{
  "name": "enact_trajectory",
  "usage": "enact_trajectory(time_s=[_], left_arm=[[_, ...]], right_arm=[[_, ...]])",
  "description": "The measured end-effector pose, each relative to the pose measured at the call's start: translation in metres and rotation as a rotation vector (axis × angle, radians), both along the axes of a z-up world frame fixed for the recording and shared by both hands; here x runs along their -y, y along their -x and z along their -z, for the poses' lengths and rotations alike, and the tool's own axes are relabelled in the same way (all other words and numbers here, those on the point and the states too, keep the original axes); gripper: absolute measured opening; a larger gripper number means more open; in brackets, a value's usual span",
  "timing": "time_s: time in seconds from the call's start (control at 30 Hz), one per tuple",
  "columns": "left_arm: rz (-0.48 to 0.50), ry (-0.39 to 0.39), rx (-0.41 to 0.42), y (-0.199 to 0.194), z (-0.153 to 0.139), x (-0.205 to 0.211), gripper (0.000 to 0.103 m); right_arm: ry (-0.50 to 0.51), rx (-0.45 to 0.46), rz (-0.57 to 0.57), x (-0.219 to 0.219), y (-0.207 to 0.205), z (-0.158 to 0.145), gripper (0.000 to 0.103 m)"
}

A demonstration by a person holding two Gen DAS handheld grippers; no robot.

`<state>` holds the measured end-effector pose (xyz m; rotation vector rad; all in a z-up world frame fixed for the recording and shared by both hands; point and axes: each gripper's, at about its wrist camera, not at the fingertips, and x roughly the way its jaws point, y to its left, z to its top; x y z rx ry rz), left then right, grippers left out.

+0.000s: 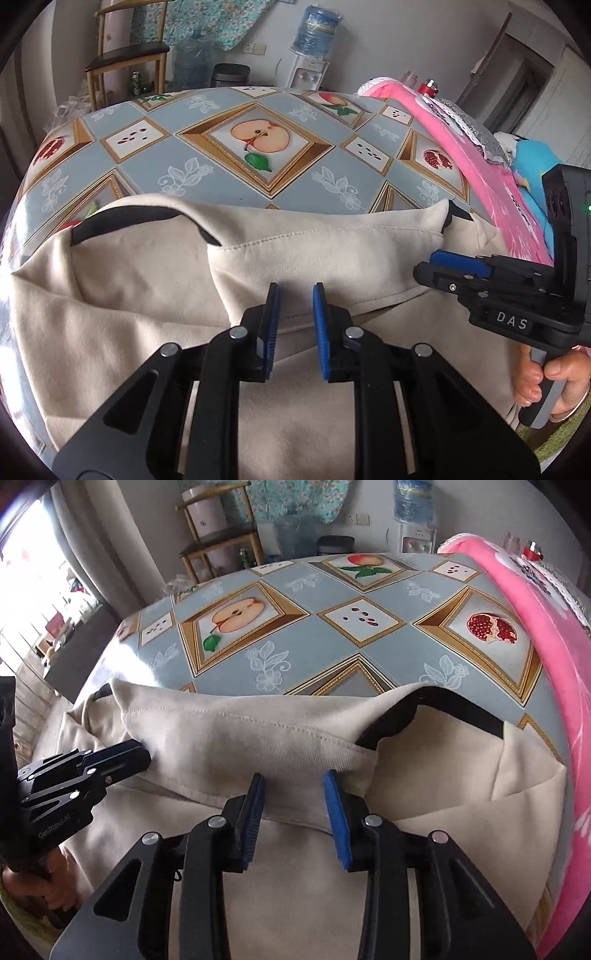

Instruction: Fold large clothes

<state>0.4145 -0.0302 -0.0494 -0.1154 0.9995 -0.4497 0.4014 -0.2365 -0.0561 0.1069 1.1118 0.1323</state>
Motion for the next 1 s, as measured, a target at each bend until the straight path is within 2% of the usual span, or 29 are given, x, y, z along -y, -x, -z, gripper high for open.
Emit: enact_trajectory(time_s=[0.07,0.1,0.13,0.2,0.23,0.33,0.43,0.53,0.6,0.8,0.87,0.9,1.0], left_arm=[[-0.021,0.005,0.001,0.007,-0.010,-0.005,0.024],[-0.039,-0.003,0.014,0.013,-0.019,-0.009,0.038],[-0.061,-0.027,0.030,0.019,-0.027,-0.013,0.050],[-0.088,-0.051,0.058,0.036,-0.049,-0.023,0.052],[-0.098,-0.046,0.058,0.046,-0.058,-0.030,0.057],[-0.125,-0.049,0.064,0.079,-0.083,-0.054,0.069],[-0.133,-0.061,0.118,0.126,-0.102,-0.083,0.076],[-0.170,-0.066,0.157,0.175,-0.107,-0.115,0.077],[-0.198,-0.055,0.154,0.202,-0.103,-0.134,0.077],[-0.245,-0.045,0.138,0.263,-0.064,-0.161,0.077],[-0.246,-0.021,0.111,0.270,-0.050,-0.163,0.071],[-0.243,-0.020,0.101,0.270,-0.043,-0.162,0.064],[-0.233,-0.094,0.104,0.263,-0.032,-0.152,0.052]], right_arm=[[-0.034,0.013,-0.016,-0.001,0.006,-0.013,0.053],[-0.047,0.040,-0.025,0.000,0.012,-0.024,0.065],[-0.044,0.065,-0.032,0.001,0.018,-0.035,0.072],[-0.047,0.100,-0.053,0.004,0.033,-0.054,0.077],[-0.054,0.116,-0.061,0.006,0.043,-0.063,0.079],[-0.067,0.140,-0.075,0.014,0.079,-0.085,0.081],[-0.077,0.151,-0.111,0.017,0.120,-0.096,0.082],[-0.100,0.130,-0.138,0.014,0.161,-0.093,0.082],[-0.127,0.109,-0.160,0.008,0.184,-0.087,0.082],[-0.175,0.064,-0.298,-0.038,0.227,-0.063,0.082],[-0.157,0.034,-0.347,-0.058,0.229,-0.051,0.082],[-0.153,0.023,-0.360,-0.065,0.229,-0.047,0.082],[-0.149,-0.004,-0.394,-0.081,0.226,-0.035,0.080]])
